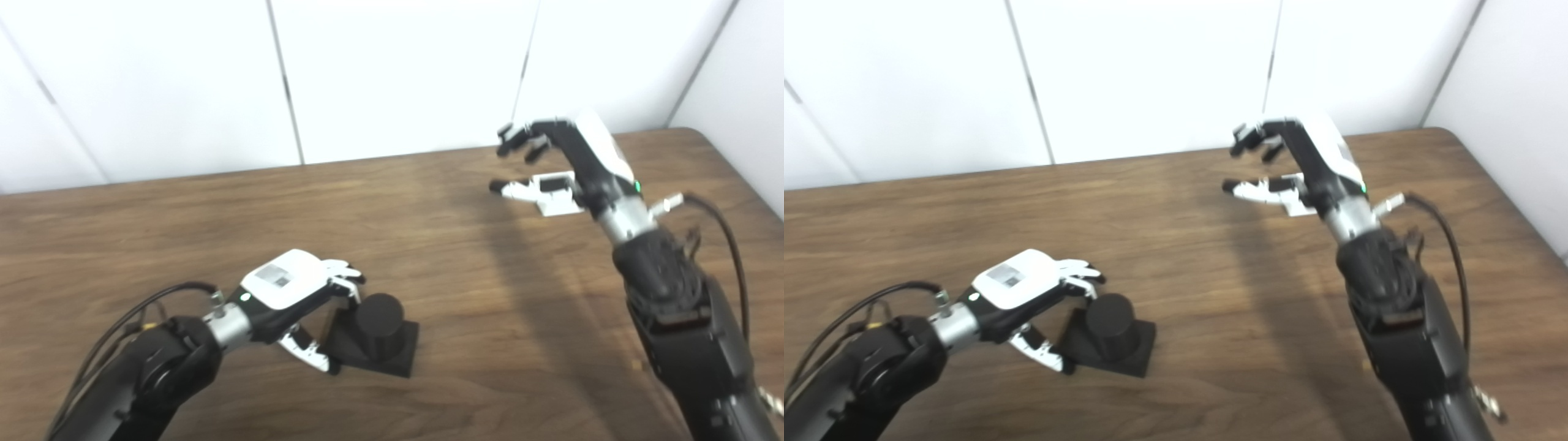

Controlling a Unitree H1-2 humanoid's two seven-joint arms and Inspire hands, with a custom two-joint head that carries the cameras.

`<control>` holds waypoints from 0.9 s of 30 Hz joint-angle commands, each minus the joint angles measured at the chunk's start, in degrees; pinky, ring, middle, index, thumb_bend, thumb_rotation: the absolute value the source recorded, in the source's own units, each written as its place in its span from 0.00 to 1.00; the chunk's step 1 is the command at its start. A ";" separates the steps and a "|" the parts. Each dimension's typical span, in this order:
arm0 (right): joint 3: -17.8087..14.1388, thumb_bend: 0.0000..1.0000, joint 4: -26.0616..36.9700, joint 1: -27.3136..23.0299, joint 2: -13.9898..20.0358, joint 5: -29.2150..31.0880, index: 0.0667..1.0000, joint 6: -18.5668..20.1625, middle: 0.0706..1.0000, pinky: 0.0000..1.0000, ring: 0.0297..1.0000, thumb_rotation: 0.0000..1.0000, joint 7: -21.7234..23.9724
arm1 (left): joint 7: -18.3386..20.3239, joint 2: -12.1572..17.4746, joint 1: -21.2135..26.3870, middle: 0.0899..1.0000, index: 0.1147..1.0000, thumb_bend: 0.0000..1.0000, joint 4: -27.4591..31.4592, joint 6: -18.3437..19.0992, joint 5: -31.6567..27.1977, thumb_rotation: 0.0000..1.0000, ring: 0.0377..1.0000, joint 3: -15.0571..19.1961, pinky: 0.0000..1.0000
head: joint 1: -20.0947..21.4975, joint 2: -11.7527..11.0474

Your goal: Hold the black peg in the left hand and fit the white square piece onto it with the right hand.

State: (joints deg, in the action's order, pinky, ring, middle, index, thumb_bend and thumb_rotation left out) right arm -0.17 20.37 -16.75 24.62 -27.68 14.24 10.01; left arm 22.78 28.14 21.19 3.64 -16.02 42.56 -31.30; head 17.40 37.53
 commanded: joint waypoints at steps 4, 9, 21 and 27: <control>2.24 0.59 1.55 -5.33 9.23 -4.93 0.59 4.60 0.76 0.55 0.71 0.12 9.28 | 1.44 1.68 -2.53 0.85 0.42 0.52 -2.89 -2.46 3.68 0.06 0.89 -2.40 0.76 | 3.36 -2.18; 6.10 0.80 -1.93 -9.33 18.95 -7.76 0.78 4.40 0.83 0.66 0.80 0.16 18.83 | 1.60 2.40 -3.07 0.85 0.42 0.52 -2.16 -2.33 3.38 0.06 0.89 -2.40 0.76 | 5.68 -3.98; 17.12 0.95 -10.51 -18.17 24.61 -23.20 0.93 4.20 0.95 0.90 0.96 0.25 32.99 | 0.92 2.95 -4.02 0.85 0.42 0.52 -2.42 -2.90 2.34 0.06 0.87 -2.08 0.76 | 7.25 -5.36; 20.09 0.94 -17.52 -22.77 22.72 -28.90 0.95 4.82 0.98 0.93 0.98 0.19 36.39 | 0.61 2.94 -4.33 0.86 0.43 0.52 -2.86 -3.36 2.20 0.06 0.88 -2.01 0.76 | 6.88 -5.36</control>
State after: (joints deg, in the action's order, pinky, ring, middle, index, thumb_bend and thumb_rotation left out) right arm 20.52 2.75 -36.09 46.71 -54.72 18.88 46.41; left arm 20.43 29.55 19.71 3.01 -17.73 42.32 -30.82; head 24.26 32.17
